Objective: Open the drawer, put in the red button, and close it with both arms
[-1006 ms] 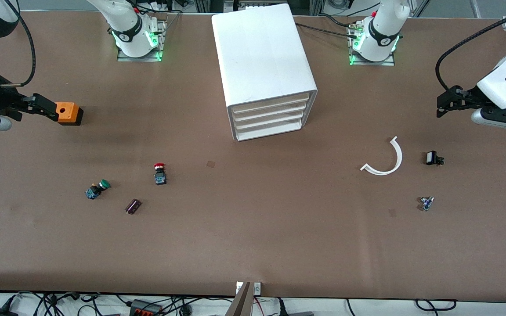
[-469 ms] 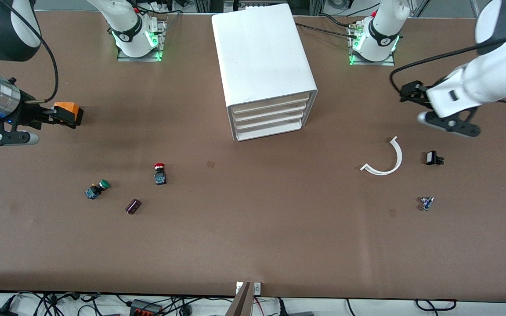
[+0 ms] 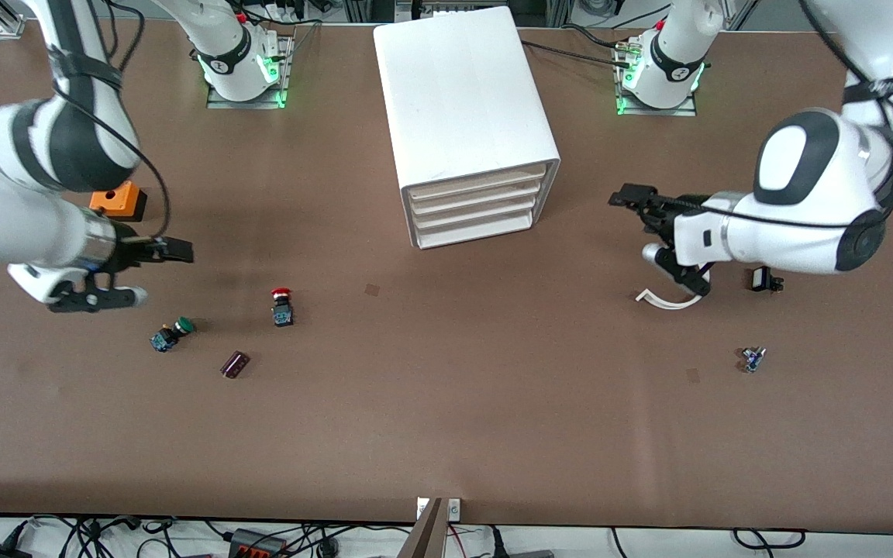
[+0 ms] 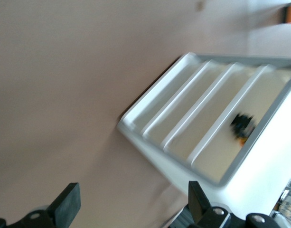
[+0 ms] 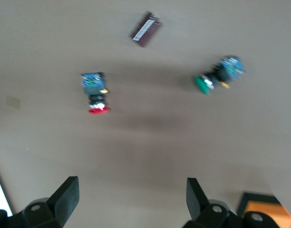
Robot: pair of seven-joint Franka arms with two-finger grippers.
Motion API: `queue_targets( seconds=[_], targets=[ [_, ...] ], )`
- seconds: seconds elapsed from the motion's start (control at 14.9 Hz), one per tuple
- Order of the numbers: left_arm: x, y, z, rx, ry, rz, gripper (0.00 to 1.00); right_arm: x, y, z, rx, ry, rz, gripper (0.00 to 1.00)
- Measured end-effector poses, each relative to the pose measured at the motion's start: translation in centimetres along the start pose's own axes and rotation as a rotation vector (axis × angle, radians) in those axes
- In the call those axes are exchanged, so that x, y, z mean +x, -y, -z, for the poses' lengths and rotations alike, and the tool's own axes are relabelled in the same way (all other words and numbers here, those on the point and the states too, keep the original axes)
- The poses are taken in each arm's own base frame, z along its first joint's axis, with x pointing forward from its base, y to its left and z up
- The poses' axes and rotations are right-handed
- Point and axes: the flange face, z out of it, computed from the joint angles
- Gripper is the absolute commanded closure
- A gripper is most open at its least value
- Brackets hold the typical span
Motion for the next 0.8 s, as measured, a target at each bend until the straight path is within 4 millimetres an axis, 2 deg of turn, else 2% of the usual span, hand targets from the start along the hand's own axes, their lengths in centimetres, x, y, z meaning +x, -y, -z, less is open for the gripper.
queue_targets(
  seconds=[0.13, 0.34, 0.47, 0.6, 0.8],
  targets=[
    [2.1, 0.7, -3.2, -0.144, -0.032, -0.039, 0.0, 2.1, 3.5, -3.2, -0.019, 0.008, 0.051, 0.0],
    [4.1, 2.6, -8.8, -0.313, -0.044, -0.092, 0.0, 4.2, 5.4, -8.2, -0.057, 0.022, 0.089, 0.0],
    [4.0, 4.3, -12.4, -0.388, -0.048, -0.115, 0.0, 5.4, 5.8, -11.5, -0.084, 0.022, 0.079, 0.0],
    [3.3, 5.1, -15.8, -0.473, -0.051, -0.125, 0.06, 6.0, 6.6, -14.5, -0.094, 0.036, 0.058, 0.0],
    [2.1, 5.3, -20.1, -0.554, -0.04, -0.137, 0.1, 6.1, 8.1, -16.3, -0.102, 0.052, 0.053, 0.0]
  ],
)
